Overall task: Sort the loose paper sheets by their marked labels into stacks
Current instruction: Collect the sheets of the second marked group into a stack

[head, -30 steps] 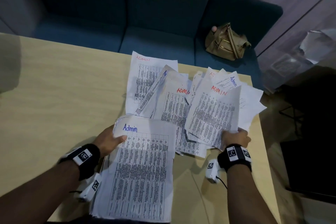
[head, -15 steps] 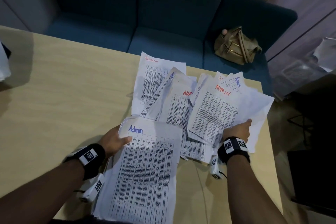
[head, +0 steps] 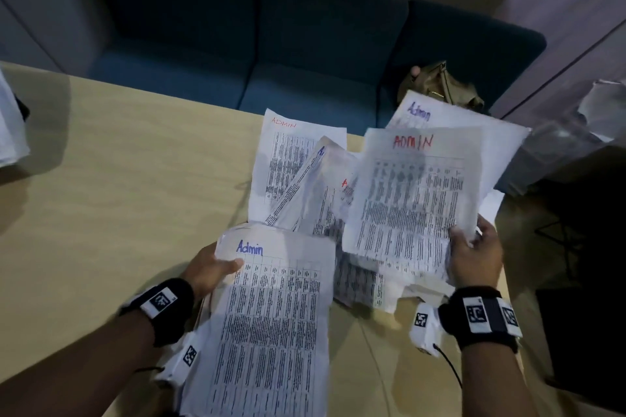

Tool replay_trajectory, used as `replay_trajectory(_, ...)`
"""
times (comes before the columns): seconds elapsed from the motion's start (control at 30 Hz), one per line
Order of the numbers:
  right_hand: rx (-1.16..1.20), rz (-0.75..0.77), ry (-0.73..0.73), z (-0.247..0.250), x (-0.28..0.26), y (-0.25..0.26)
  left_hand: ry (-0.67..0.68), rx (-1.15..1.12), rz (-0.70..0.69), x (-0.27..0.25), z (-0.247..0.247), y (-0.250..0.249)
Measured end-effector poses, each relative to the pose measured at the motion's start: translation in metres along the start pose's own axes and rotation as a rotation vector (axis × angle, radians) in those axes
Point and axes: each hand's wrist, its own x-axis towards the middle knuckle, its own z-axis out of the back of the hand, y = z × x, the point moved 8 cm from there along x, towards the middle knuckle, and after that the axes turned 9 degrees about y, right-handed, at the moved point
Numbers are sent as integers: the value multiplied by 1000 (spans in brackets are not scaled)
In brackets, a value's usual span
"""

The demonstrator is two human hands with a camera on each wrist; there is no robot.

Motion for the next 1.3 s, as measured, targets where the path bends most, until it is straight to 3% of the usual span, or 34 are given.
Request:
replay_trajectory(0.17,-107,125,322,-41,-40,12,-21,7,-58,-6,5,-6)
replay_trajectory(0.27,-157,100,507,-86,-74,0,-31,-15,-95,-15,0,-18)
replay_trajectory(0.43,-225,-52,631,-141,-124,-12,-19,-238,-181,-32,-12,-32)
replay_trajectory(0.57,-358,-62,804,-177,-155,-17,-32,-155,-227,-29,-4,-30)
replay_trajectory(0.67,-351,59,767,-187,-159,-7,-58,-18,-246,-26,-5,-29)
replay_trajectory(0.77,-57,-19,597,-180,-139,3,-19,39,-302,-27,-8,-33)
replay_trajectory(0.87,39,-72,598,-187,-122,14,66,47,-289,-26,-16,-36)
replay_trajectory(0.97,-158,73,578,-193,-107,36,123,36,-256,-16,-19,-32)
replay_trajectory(1.1,-513,439,638,-214,-115,84,112,14,-243,-8,-15,-29)
replay_trajectory(1.2,-557,684,808,-244,-147,102,138,-22,-317,-9,-24,-40)
replay_trajectory(1.3,-417,759,907,-258,-165,102,115,4,-334,-6,-28,-42)
